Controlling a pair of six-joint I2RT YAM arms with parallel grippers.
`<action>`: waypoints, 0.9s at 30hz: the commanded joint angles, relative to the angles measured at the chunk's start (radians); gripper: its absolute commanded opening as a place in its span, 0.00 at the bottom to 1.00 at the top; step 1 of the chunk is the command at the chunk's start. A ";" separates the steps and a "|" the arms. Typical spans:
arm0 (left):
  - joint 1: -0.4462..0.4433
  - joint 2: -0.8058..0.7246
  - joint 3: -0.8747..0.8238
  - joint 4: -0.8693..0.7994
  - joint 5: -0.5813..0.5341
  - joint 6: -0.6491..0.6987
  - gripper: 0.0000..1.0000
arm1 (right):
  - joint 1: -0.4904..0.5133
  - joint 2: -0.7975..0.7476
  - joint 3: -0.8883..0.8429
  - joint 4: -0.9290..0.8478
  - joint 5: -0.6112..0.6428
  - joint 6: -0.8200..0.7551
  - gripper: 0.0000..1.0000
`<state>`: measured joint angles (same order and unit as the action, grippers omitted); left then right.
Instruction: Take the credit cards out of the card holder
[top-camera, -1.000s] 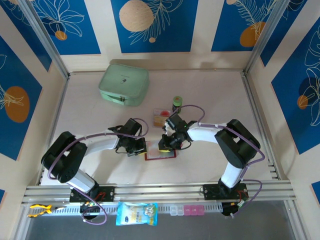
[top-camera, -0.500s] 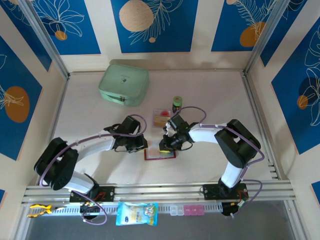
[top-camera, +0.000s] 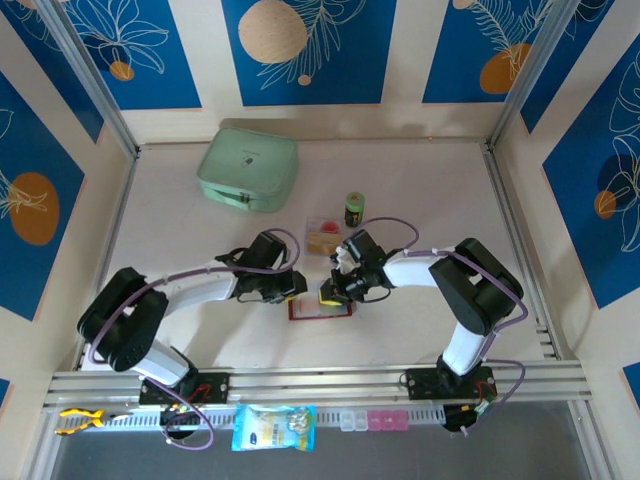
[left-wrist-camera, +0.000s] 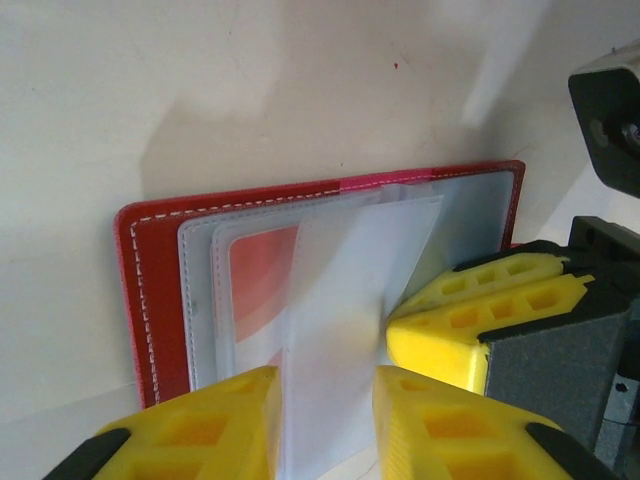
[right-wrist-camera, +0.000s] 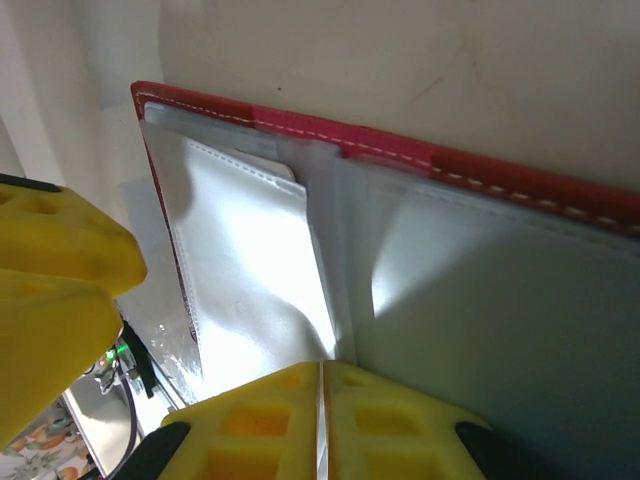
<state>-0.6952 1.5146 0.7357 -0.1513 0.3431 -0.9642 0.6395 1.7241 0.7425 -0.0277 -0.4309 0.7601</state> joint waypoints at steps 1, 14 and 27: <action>-0.013 0.020 0.002 0.031 0.026 -0.014 0.29 | -0.009 0.011 -0.027 0.004 -0.029 0.012 0.11; -0.016 0.049 -0.002 0.024 0.022 -0.023 0.30 | -0.020 0.017 -0.047 0.040 -0.054 0.021 0.11; -0.021 0.055 -0.012 0.075 0.049 -0.045 0.21 | -0.021 0.015 -0.055 0.063 -0.065 0.028 0.10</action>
<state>-0.7055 1.5620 0.7357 -0.1047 0.3668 -0.9962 0.6205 1.7245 0.7048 0.0467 -0.4778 0.7788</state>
